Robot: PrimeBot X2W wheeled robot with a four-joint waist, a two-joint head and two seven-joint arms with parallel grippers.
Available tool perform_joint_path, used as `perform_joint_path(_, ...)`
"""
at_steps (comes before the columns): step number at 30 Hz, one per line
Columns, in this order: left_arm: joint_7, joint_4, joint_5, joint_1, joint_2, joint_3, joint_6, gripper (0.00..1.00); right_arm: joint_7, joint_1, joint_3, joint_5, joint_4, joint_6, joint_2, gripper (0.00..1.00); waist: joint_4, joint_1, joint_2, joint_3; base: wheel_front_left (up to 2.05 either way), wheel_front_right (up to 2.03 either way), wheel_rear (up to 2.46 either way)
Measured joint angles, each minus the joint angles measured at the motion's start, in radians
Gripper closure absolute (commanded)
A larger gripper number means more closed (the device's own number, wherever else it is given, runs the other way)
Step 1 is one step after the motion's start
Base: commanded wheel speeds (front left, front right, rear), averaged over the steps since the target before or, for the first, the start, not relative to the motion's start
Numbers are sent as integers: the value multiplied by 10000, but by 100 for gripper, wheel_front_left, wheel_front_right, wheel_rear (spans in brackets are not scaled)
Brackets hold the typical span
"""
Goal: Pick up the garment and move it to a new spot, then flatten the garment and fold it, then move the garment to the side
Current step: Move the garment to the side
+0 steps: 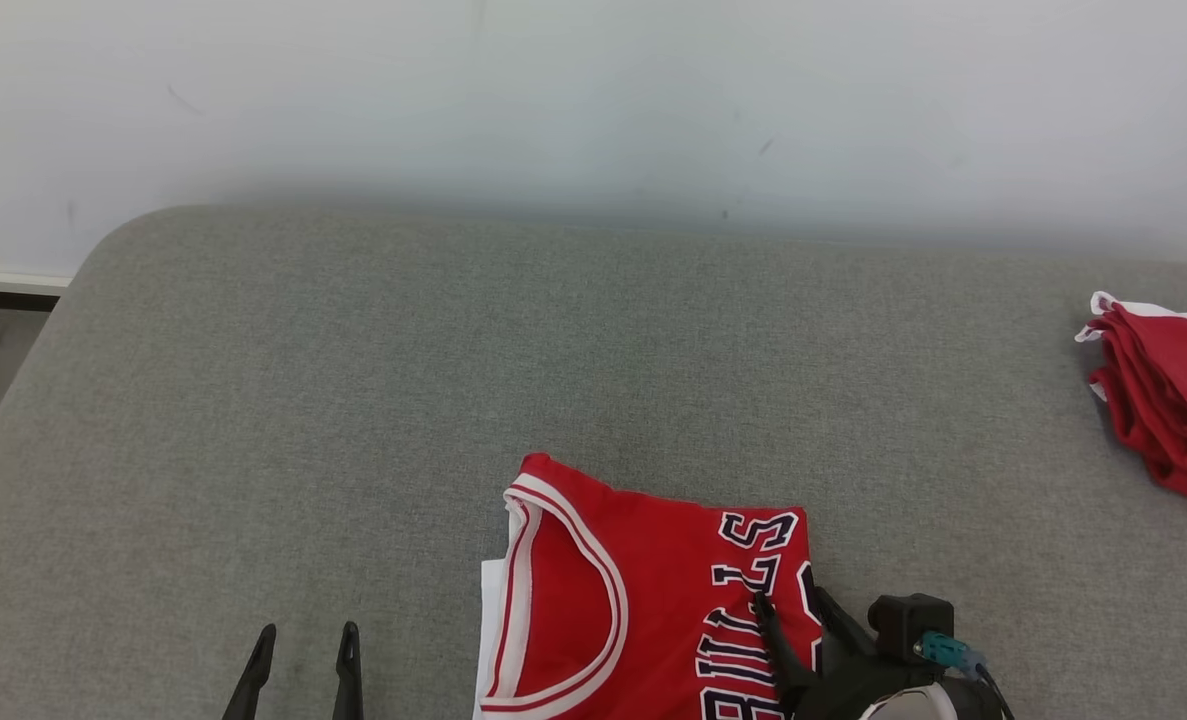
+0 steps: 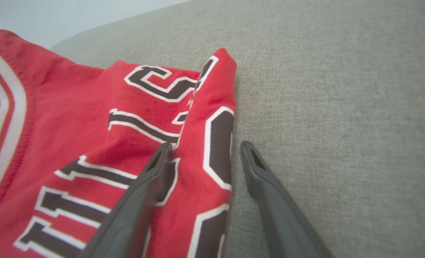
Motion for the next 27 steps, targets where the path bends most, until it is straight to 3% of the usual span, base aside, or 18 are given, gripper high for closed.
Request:
perform_joint_path(1,0,4,-10,-1,0,-6,10,0,-10,-35,222,345,75,0,-10,2,10,0,0,0,0,0,0)
perform_joint_path(2,0,13,-19,-1,0,-15,29,0,-17,-69,422,639,132,-10,-21,60,17,0,-1,-3,0,0,0)
perform_joint_path(4,0,29,-67,-1,2,-25,54,0,-33,-109,851,1158,215,-27,-38,100,27,0,0,-21,0,0,0)
perform_joint_path(9,0,25,-128,6,0,-40,107,0,12,-457,1338,1434,424,-25,-25,100,-25,0,0,-57,0,0,0)
perform_joint_path(13,0,-38,-169,5,2,8,188,0,56,-1081,1511,1175,476,-12,-520,100,-136,0,1,-22,0,0,0)
perform_joint_path(18,0,-81,-336,-34,-4,10,173,0,272,-2323,2569,1011,362,-13,-1941,100,-446,0,1,122,0,0,0)
perform_joint_path(19,0,-81,-336,-34,-4,10,173,0,272,-2323,2569,1011,362,-13,-1941,100,-446,0,1,122,0,0,0)
perform_joint_path(23,0,-167,-349,-352,0,-59,148,0,961,-3847,3860,1298,-259,-13,-3465,100,-783,1,1,470,0,0,0)
perform_joint_path(24,0,-167,-349,-352,0,-59,148,0,961,-3847,3860,1298,-259,-13,-3465,100,-783,1,1,470,0,0,0)
perform_joint_path(27,0,-280,-343,-543,-2,-94,146,0,1346,-4532,4489,1488,-646,-13,-4247,100,-936,1,1,715,0,0,0)
